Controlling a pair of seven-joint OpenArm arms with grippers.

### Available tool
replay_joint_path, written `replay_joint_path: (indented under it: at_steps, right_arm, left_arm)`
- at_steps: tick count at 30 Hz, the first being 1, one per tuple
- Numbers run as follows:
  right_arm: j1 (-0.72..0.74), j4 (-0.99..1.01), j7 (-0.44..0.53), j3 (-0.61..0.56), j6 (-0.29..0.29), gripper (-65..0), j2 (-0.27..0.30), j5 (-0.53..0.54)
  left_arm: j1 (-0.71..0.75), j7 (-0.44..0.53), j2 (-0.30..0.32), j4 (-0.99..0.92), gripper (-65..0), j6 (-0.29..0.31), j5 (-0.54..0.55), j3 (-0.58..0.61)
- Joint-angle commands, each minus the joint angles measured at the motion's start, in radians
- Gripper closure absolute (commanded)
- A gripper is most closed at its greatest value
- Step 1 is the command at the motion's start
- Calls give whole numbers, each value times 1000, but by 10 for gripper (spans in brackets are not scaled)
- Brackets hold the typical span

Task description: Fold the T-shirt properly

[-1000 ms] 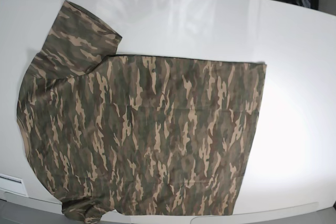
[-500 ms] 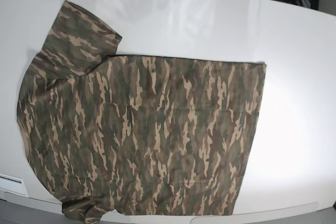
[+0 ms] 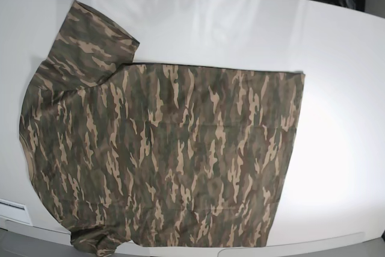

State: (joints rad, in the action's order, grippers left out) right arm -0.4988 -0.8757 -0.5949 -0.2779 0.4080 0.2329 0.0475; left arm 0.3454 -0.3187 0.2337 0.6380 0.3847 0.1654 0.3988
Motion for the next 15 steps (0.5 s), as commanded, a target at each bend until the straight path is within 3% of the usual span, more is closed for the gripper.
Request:
replay_joint_path:
  at_steps: [1,6,11,15]
  right_arm:
    - [-43,-49,-16,2,3,0,23,12]
    - [-227,-304,-55,3,0,0,66,16]
    - [-407,-571,-57,4,-39,0,119,16]
    - [-553,-787,-66,5,-95,0,166,-13]
  left_arm:
    - [31,-5,22,37,0,33,6,1]
    - [161,-29,122,250,0,155,10,1]
    - [312,-109,261,544,0,161,38,-2]
    - [448,-109,391,793,0,140,35,-29]
